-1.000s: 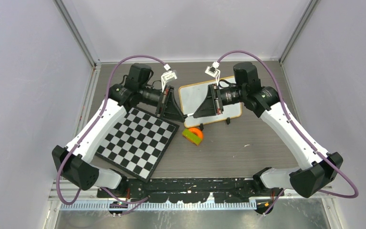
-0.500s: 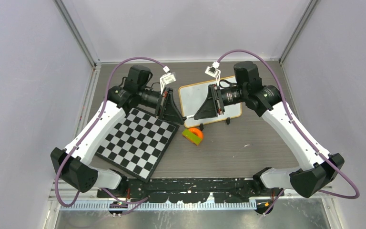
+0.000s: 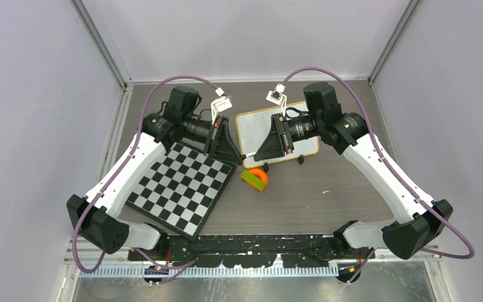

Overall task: Write a sentence on the whiteboard
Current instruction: Pass from the right arm to the left, then open the pen cap from the whiteboard marker.

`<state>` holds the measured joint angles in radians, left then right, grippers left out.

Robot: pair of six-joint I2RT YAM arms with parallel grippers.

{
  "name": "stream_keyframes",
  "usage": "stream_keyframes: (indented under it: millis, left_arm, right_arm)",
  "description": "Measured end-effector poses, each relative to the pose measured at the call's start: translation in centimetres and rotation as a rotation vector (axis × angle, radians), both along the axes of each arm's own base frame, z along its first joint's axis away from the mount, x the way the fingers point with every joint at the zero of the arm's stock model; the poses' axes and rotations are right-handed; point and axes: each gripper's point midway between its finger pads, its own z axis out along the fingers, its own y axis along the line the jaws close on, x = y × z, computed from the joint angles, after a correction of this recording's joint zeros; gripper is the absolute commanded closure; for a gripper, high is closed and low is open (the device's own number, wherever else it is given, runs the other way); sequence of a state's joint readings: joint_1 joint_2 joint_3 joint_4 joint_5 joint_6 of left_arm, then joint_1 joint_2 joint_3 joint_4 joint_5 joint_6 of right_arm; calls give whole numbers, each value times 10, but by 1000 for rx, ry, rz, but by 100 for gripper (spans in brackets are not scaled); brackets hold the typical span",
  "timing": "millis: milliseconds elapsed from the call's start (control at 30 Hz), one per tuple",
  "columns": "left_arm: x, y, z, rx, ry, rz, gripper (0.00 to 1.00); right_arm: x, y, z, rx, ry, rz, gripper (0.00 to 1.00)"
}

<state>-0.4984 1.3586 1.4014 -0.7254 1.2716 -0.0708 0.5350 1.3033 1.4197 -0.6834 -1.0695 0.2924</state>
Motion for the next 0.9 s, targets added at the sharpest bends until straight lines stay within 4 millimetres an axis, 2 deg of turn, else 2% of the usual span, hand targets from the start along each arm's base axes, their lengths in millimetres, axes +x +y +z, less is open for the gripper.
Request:
stream_keyframes:
  millis: [100, 200, 300, 533, 733, 900]
  left_arm:
    - [-2, 0, 1, -4, 4, -9, 100]
    - [-3, 0, 1, -6, 7, -14, 100]
    - [-4, 0, 2, -8, 8, -19, 100]
    - [-6, -1, 2, -10, 13, -28, 100]
    - [-8, -1, -1, -5, 22, -31, 100]
    - [-7, -1, -2, -1, 12, -27, 100]
  right_arm:
    - [0, 0, 0, -1, -2, 1, 69]
    - [-1, 0, 0, -3, -1, 2, 61]
    - [-1, 0, 0, -5, -3, 1, 60]
    - [2, 1, 2, -8, -7, -7, 71]
    - [3, 1, 1, -13, -3, -14, 99]
    - [3, 0, -1, -19, -18, -10, 100]
